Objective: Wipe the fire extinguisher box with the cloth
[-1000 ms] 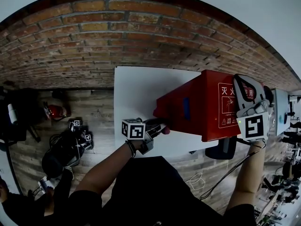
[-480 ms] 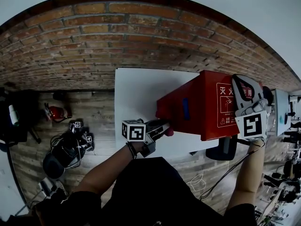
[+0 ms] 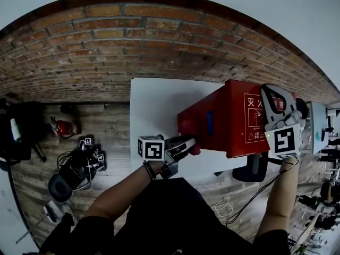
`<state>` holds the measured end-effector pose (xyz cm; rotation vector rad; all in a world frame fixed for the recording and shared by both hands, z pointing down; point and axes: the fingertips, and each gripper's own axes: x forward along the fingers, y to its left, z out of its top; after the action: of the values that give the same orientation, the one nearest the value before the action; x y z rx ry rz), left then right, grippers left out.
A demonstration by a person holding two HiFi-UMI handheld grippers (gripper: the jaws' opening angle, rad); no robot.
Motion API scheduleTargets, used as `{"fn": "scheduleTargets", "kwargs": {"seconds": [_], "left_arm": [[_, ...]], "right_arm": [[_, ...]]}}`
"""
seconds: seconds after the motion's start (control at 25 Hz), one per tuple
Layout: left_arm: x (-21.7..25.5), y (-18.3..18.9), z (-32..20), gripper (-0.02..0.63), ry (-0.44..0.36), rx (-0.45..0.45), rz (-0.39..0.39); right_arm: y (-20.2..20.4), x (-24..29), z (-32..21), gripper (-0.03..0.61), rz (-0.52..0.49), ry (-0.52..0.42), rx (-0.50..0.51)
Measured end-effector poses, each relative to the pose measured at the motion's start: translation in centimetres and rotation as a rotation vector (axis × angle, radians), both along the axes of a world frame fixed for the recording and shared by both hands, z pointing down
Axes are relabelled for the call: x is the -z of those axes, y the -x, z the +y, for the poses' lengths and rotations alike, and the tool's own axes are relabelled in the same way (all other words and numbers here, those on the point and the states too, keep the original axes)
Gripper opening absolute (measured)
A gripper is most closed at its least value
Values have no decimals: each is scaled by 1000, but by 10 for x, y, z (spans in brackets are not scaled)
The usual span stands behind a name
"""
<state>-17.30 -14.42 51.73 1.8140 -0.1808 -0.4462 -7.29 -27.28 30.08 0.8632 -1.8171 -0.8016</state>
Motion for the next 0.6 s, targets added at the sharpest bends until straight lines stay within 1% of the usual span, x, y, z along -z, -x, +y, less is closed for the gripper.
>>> {"fn": "scheduleTargets", "kwargs": {"seconds": [0.08,0.32,0.6], "left_arm": [[8,1,-1,63,-2,7,11],[39,3,0,63,-17,9,81],[66,3,3,63,-30,2,146]], "right_arm": [[0,0,0,20,4,-1,2],[0,1,0,20,11,1,2],[1,1,0,20,-8,-3,-3]]}}
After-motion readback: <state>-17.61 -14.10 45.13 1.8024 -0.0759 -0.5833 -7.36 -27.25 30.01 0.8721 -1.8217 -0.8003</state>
